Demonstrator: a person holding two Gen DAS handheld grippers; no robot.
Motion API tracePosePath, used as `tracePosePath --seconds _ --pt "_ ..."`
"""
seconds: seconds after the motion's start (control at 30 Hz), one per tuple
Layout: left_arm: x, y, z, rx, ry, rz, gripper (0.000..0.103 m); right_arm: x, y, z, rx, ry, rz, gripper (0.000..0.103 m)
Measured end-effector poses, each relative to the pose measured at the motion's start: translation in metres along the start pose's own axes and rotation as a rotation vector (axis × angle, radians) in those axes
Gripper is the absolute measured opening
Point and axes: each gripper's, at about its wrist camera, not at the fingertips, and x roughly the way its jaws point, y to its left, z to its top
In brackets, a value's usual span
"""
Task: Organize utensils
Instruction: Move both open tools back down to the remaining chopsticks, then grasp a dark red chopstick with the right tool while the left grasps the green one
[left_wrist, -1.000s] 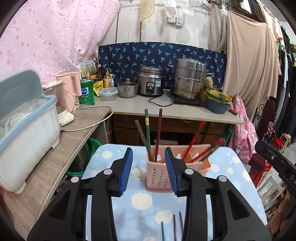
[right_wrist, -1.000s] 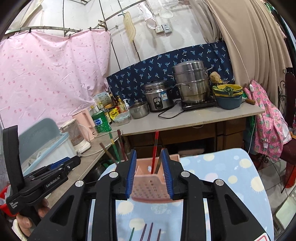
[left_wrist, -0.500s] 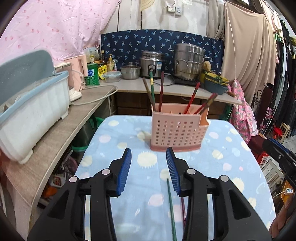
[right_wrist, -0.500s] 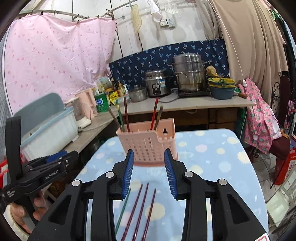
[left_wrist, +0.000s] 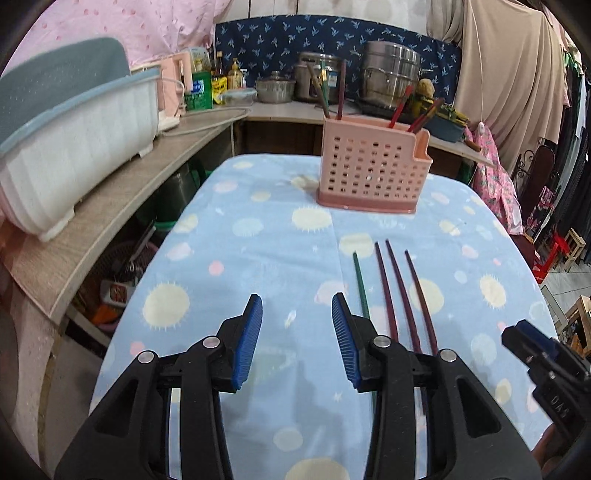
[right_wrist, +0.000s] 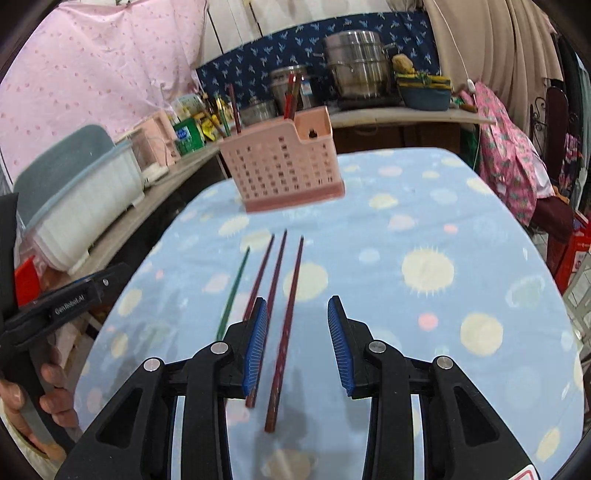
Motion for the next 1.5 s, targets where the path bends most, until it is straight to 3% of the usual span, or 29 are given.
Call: tracePosePath --seconds 0.17,0.5,0.63,0.8,0.97,1.13,1.5 --pt "0.004 0.000 -0.020 -0.001 0.045 -0.012 0.038 0.009 0.006 -0.028 -0.016 0.057 -0.006 0.034" --pt "0.009 -0.007 -0.047 0.014 0.108 -0.023 0.038 0.024 0.019 -0.050 -0.039 0.126 -0.008 0.033" --pt "0.011 -0.011 -0.055 0.023 0.127 -0.032 0.039 0.029 0.021 -0.053 -0.039 0.147 -0.008 0.023" --pt "0.013 -0.017 -0.063 0.038 0.145 -0.046 0.046 0.033 0.024 -0.057 -0.045 0.167 -0.011 0.018" --pt "0.014 -0.025 -0.068 0.055 0.154 -0.061 0.051 0.038 0.027 -0.062 -0.061 0.182 -0.031 0.016" --pt "0.015 -0.033 -0.075 0.067 0.173 -0.083 0.054 0.037 0.026 -0.065 -0.077 0.174 -0.055 0.008" --pt "0.022 -0.045 -0.089 0.092 0.203 -0.101 0.056 0.030 0.013 -0.069 -0.053 0.152 -0.069 0.007"
